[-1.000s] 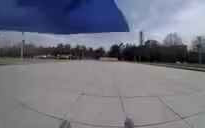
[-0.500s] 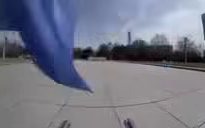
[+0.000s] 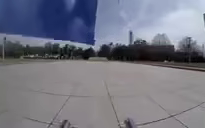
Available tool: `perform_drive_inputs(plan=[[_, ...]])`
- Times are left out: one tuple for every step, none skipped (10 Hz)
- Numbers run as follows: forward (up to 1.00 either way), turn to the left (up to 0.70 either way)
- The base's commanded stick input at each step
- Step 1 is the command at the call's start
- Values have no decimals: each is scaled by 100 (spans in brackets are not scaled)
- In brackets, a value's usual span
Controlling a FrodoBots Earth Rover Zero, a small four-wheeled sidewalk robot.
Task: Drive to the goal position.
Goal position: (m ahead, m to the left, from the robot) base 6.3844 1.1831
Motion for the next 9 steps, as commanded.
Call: perform_drive_inputs(plan=[[85, 0], [85, -28], [85, -34], [85, -34], [85, -34], [85, -34], [85, -26], [85, -14], [85, -1]])
